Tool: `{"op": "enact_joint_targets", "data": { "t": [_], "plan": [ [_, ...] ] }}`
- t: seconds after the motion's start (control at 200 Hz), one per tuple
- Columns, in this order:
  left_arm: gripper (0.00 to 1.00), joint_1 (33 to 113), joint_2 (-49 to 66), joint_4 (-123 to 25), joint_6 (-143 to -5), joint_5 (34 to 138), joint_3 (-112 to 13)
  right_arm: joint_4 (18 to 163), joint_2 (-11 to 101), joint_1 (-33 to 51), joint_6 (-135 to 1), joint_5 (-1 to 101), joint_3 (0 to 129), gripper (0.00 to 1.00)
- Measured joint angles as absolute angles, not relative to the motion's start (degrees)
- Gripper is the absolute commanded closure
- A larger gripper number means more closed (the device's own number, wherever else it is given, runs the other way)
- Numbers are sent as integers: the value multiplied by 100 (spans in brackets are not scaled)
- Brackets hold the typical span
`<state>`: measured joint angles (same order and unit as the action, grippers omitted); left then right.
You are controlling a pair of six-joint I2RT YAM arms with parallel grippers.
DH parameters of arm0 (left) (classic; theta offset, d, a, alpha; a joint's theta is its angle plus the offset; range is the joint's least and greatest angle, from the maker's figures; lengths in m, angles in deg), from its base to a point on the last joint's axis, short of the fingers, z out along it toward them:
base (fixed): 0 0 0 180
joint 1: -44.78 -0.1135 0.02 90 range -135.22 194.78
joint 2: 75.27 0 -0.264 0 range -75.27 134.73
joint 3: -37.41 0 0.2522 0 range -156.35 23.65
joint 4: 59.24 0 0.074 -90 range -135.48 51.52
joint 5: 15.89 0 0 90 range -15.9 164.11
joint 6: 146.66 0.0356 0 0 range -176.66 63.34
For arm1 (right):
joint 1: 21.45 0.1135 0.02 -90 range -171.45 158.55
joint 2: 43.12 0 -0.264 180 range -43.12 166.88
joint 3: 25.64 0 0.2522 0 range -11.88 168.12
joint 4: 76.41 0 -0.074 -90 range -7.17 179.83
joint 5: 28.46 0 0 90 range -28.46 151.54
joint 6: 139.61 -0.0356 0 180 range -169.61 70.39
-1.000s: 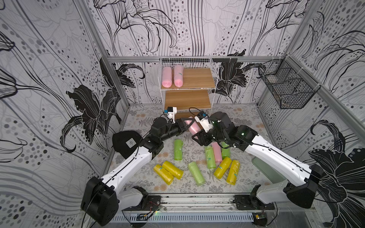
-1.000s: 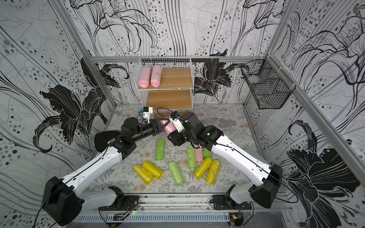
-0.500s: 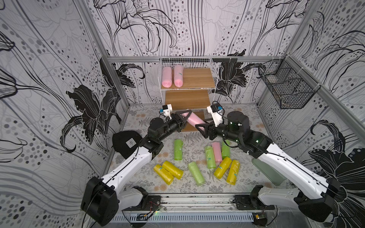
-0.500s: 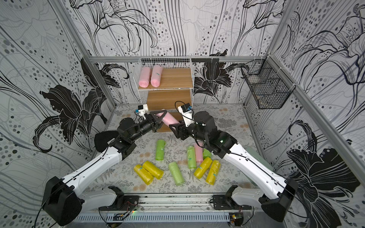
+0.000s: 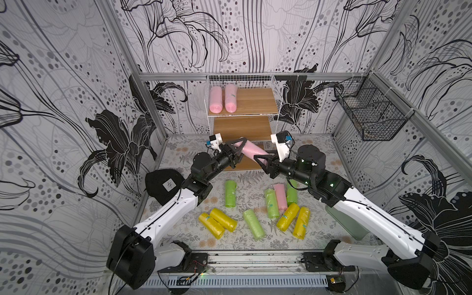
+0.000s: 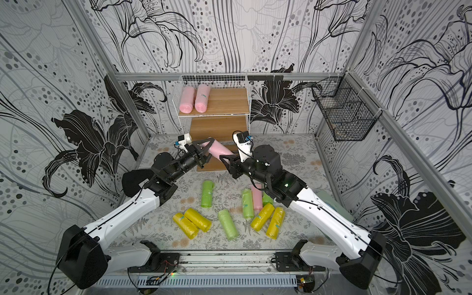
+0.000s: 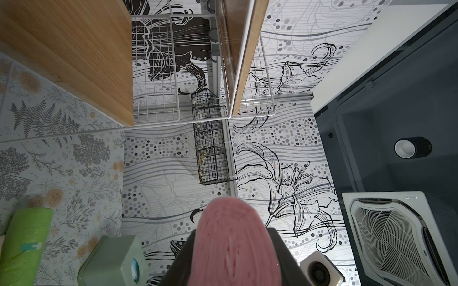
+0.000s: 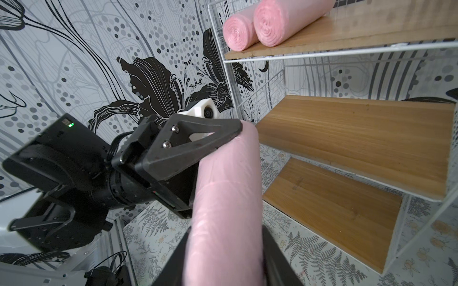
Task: Sort the rolls of trash bags by color and place them on the shelf
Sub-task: Place the roll of trash bags on the shelf.
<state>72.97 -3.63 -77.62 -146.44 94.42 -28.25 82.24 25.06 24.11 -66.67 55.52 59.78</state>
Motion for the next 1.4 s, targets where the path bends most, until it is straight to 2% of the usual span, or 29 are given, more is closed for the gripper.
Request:
{"op": "enact_joint_targets", "data": {
  "t": [0.1,0.19,0.325,0.551,0.706,1.026,1.402],
  "plan": [
    [37,7297,-333,-7816,-14676,9442,-2825,8221,2506,2411,-6674,5618,5978,70],
    [25,7297,-335,-7830,-14556,9460,-2840,8165,2506,2411,-6669,5756,5978,71],
    [17,7286,-392,-7524,-14161,9475,-2934,7894,2506,2411,-6641,6009,6100,73],
    [14,7098,-1052,-6168,-12884,9398,-3295,7428,2508,2411,-6449,6586,6775,73],
    [14,7037,-1482,-5148,-11800,9077,-3531,7192,2781,2411,-6307,7034,7713,74],
    [14,7026,-1362,-3456,-10331,8456,-3680,6641,4884,2411,-5994,8256,10515,74],
    [14,7023,-1353,-3117,-9934,8150,-3680,5703,7122,2411,-5889,9229,13125,74]
  ]
}}
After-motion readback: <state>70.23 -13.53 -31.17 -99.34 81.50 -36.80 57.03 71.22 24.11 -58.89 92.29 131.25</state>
